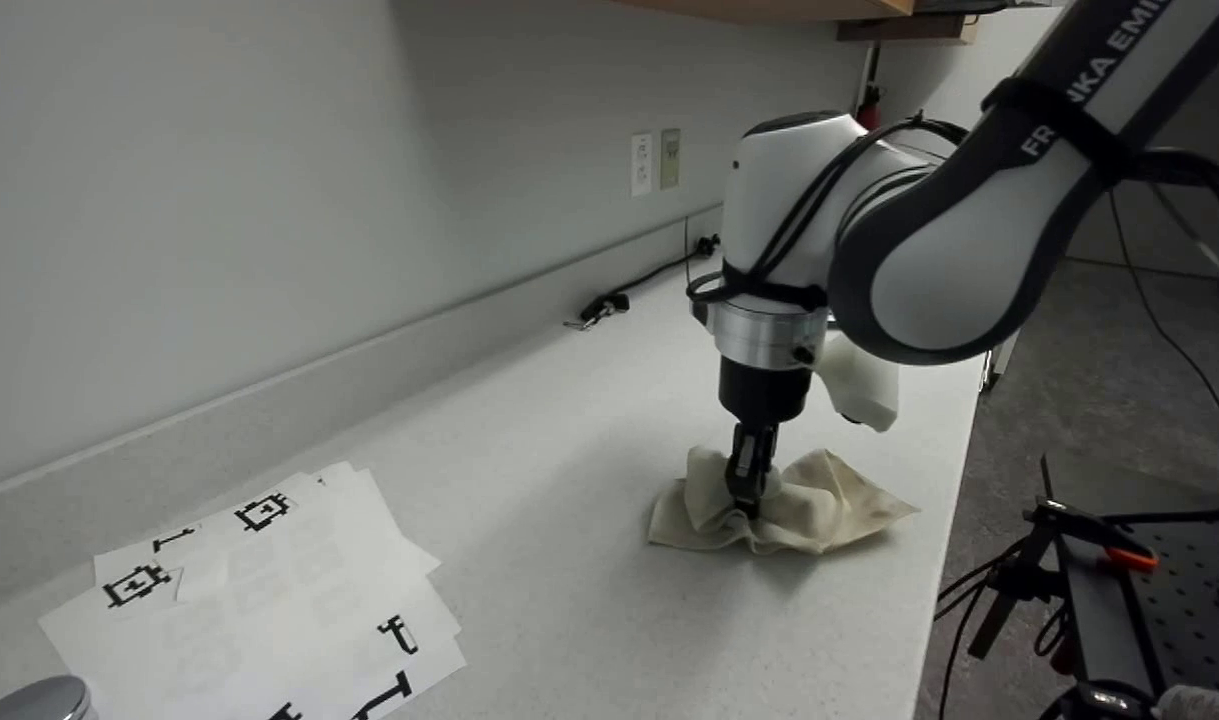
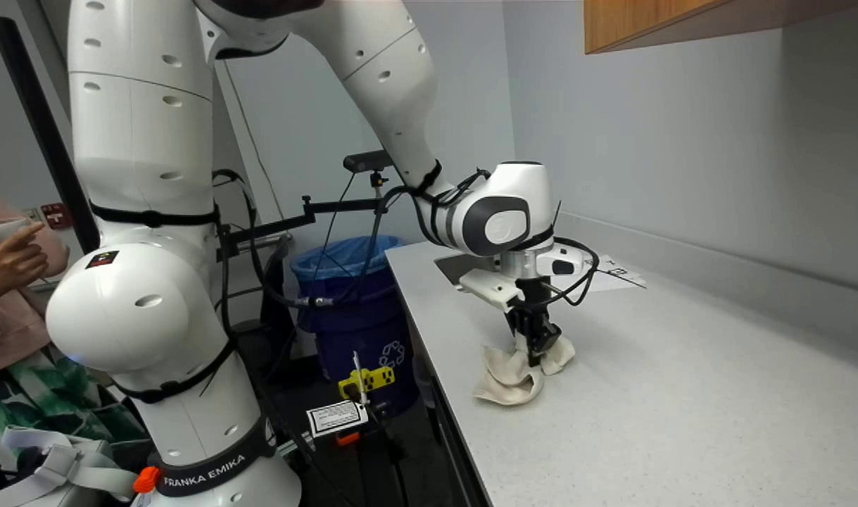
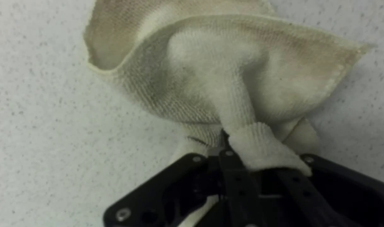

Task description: Use the towel to wipe the surface

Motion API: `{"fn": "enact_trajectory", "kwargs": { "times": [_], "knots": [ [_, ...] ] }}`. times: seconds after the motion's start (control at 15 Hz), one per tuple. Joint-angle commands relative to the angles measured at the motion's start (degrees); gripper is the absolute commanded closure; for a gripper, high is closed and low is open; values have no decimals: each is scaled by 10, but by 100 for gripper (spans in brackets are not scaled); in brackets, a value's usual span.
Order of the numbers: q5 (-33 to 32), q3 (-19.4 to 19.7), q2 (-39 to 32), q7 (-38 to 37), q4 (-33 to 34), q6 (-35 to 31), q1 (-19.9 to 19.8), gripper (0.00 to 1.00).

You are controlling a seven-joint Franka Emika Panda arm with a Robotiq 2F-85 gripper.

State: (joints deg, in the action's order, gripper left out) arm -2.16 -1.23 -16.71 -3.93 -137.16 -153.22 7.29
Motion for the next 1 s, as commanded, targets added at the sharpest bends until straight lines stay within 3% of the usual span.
{"fn": "enact_trajectory", "kwargs": {
  "times": [0.0, 0.53, 0.93],
  "knots": [
    [4, -18, 61, 0, -78, -37, -2, 58],
    [-48, -22, 124, -27, -127, -58, 13, 1],
    [-23, -50, 186, -33, -156, -42, 15, 0]
  ]
}}
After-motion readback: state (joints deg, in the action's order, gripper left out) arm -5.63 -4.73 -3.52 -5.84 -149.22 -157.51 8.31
